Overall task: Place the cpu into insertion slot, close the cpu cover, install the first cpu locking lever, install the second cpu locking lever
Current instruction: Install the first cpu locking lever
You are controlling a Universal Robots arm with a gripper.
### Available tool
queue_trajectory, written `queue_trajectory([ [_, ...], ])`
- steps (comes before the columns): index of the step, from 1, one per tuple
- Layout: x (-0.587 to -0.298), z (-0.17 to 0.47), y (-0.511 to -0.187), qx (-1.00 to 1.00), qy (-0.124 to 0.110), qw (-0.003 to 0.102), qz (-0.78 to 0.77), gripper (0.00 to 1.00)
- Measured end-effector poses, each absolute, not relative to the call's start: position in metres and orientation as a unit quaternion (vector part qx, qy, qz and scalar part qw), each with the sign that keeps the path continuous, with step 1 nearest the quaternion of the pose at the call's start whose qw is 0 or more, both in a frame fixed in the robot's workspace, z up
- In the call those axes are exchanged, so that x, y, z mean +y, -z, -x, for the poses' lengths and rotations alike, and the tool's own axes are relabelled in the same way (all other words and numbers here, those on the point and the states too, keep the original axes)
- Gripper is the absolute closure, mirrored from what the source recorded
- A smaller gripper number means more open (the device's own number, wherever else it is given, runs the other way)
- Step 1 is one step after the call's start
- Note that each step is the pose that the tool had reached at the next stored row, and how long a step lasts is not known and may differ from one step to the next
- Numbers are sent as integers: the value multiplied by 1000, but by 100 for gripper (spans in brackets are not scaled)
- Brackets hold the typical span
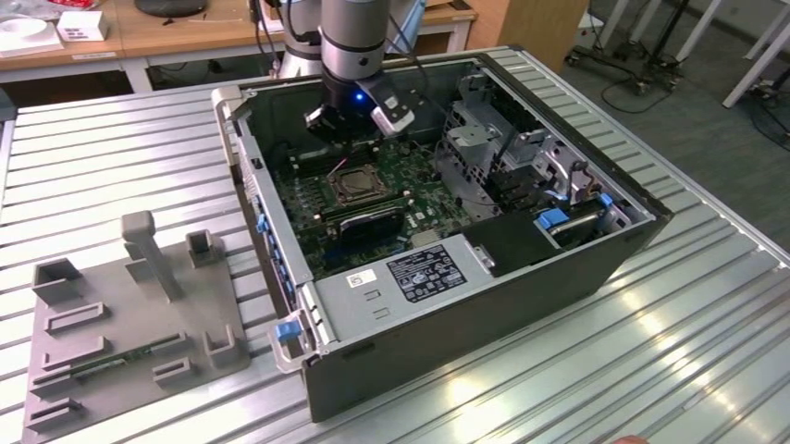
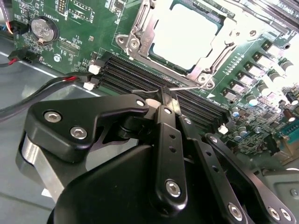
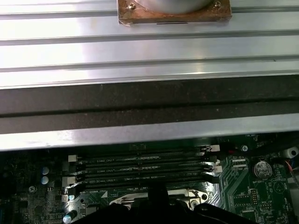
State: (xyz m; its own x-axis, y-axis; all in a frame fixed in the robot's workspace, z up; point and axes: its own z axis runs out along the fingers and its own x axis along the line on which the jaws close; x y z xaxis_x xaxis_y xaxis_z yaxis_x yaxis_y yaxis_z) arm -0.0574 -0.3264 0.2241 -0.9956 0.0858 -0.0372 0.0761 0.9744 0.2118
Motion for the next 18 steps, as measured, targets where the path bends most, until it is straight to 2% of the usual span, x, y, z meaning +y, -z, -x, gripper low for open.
queue_trajectory([
  [18, -328, 52, -218, 993, -106, 23, -41, 89],
])
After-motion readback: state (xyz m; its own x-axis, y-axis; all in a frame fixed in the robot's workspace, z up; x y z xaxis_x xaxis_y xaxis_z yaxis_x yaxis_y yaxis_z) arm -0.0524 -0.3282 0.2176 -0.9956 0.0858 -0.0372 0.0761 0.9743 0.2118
